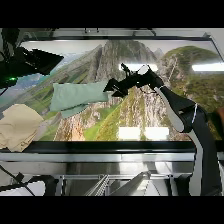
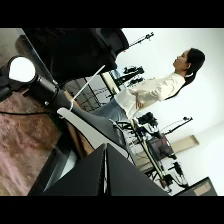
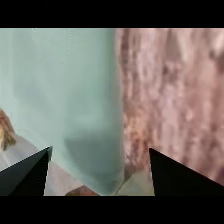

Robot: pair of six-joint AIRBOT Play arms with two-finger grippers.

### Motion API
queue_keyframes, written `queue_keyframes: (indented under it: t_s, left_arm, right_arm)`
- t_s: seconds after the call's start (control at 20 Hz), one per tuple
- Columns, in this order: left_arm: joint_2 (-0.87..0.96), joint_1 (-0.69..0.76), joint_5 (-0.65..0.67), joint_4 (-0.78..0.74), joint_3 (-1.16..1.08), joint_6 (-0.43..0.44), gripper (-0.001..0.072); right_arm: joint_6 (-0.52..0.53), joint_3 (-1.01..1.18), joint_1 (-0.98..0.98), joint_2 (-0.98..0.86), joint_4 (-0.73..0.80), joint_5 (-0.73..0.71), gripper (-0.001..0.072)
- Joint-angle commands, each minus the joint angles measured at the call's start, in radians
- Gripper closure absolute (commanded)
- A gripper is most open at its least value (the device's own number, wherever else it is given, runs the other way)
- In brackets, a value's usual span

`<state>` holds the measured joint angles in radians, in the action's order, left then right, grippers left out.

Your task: Fold the shirts.

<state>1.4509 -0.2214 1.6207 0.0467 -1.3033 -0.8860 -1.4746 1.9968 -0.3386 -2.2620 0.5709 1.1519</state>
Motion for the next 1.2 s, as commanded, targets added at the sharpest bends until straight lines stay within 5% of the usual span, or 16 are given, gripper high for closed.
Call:
queue_keyframes:
  t_s: [0.0, 0.2, 0.25, 0.3, 0.35, 0.45, 0.7, 1.0, 1.15]
  left_arm:
    - [0.000, -0.001, 0.002, -0.002, 0.000, 0.026, 0.0692]
    - [0.000, -0.001, 0.014, -0.002, 0.000, 0.026, 0.0692]
    - [0.000, -0.001, 0.023, -0.002, 0.000, 0.026, 0.0692]
    - [0.000, -0.001, 0.027, -0.002, 0.000, 0.027, 0.0692]
    - [0.000, -0.001, 0.028, -0.002, 0.000, 0.027, 0.0692]
    - [0.000, -0.001, 0.029, -0.002, 0.000, 0.027, 0.0692]
    - [0.000, -0.001, 0.030, -0.002, 0.000, 0.026, 0.0692]
    - [0.000, -0.001, 0.096, -0.002, 0.000, 0.026, 0.0693]
    - [0.000, -0.001, 0.108, -0.002, 0.000, 0.026, 0.0693]
  right_arm:
    - [-0.014, 0.000, -0.057, -0.042, -0.043, -0.060, 0.0006]
    - [0.022, 0.000, -0.110, -0.047, -0.129, -0.173, 0.0008]
    - [0.025, 0.000, -0.114, -0.047, -0.159, -0.180, 0.0103]
    - [0.055, 0.000, -0.116, -0.047, -0.193, -0.179, 0.0436]
    - [0.086, 0.000, -0.116, -0.047, -0.246, -0.179, 0.0613]
    - [0.135, 0.000, -0.116, -0.036, -0.355, -0.157, 0.0696]
    - [0.127, 0.001, -0.051, 0.151, -0.292, -0.097, 0.0698]
    - [-0.115, 0.001, 0.291, 0.590, 0.248, -0.022, 0.0698]
    - [-0.255, 0.001, 0.562, 0.740, 0.355, 0.025, 0.0698]
